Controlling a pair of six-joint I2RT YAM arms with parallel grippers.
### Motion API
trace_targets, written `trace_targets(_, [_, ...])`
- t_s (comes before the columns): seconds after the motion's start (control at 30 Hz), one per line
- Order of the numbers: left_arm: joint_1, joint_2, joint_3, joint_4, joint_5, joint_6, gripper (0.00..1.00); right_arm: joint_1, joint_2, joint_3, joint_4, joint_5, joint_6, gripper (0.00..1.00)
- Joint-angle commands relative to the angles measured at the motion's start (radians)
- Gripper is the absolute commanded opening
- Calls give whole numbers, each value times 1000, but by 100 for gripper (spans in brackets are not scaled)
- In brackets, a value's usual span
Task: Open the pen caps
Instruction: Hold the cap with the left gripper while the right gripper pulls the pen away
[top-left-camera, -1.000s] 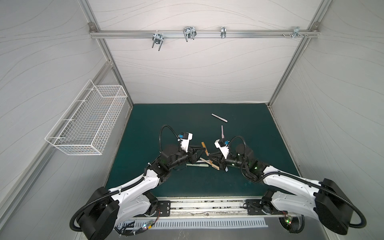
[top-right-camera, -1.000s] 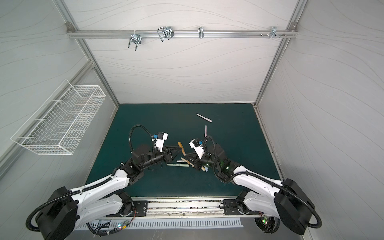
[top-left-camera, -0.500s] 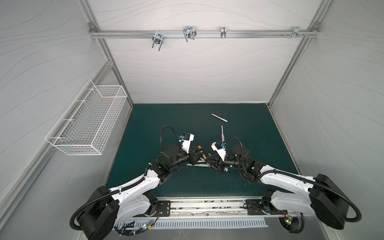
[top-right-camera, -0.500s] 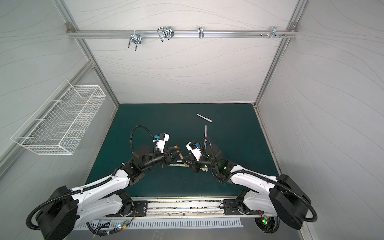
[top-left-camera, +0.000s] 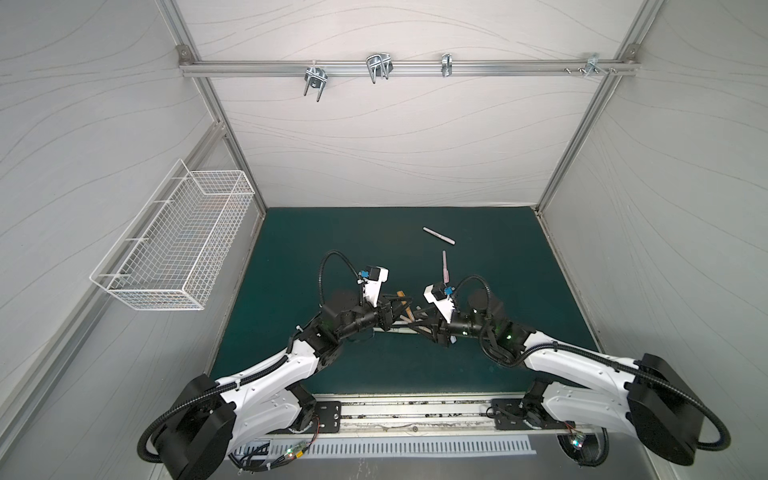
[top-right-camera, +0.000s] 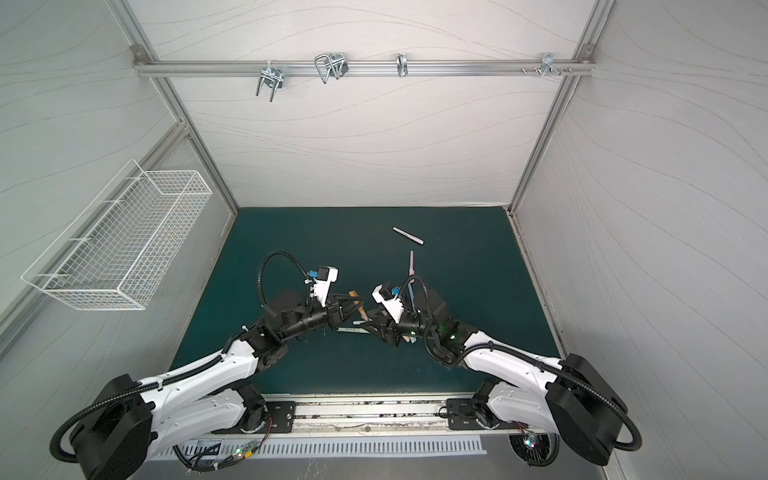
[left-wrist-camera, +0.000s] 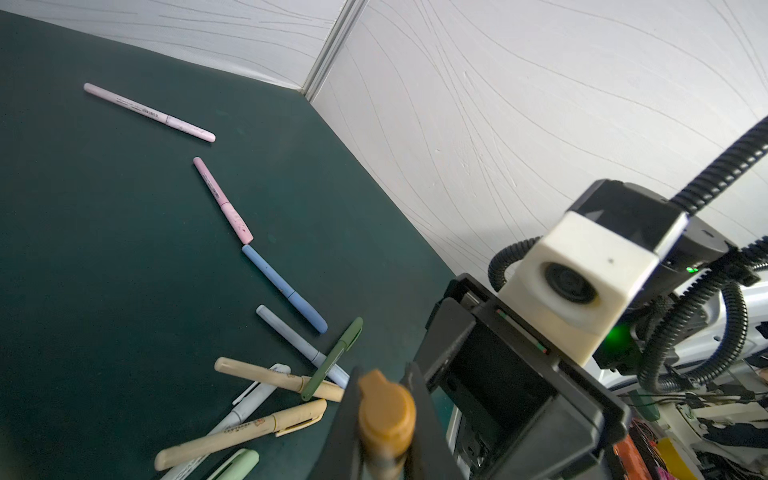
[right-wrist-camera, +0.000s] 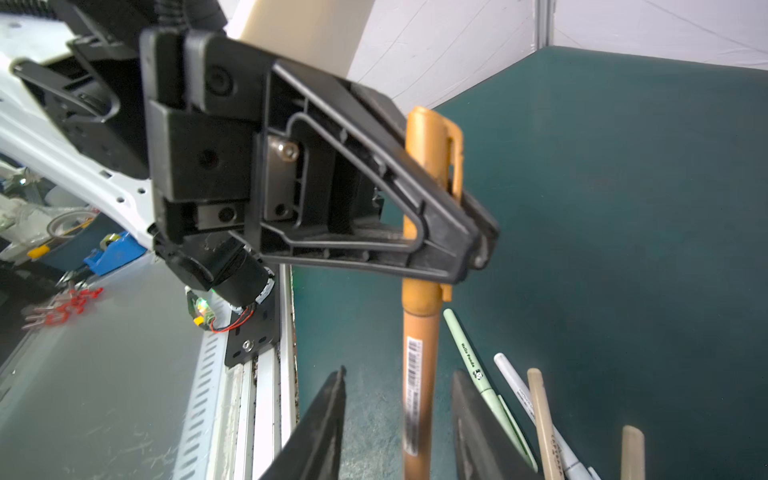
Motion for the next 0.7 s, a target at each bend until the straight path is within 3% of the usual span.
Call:
trace_targets(0.0, [-4, -19, 6, 78, 46, 24, 0, -14, 12, 19, 6, -83, 17, 44])
trace_targets(0.13, [-3, -20, 0, 92, 62, 33, 0, -41, 49, 21, 46, -150, 56, 37])
trace_targets(0.23, [-4, 1, 6, 110, 86, 21, 0, -62, 54, 8, 90, -175, 84, 24])
trace_targets(0.4, [-6, 11, 6, 147, 115, -14, 0, -68, 54, -6, 124, -186, 97, 16])
trace_targets(0.6, [-5, -21, 16, 90, 62, -24, 0, -62, 64, -7, 117, -154, 77, 0])
trace_targets(0.67, [-5, -17, 32, 51, 24, -46, 0, -42, 48, -10, 90, -89, 47, 0])
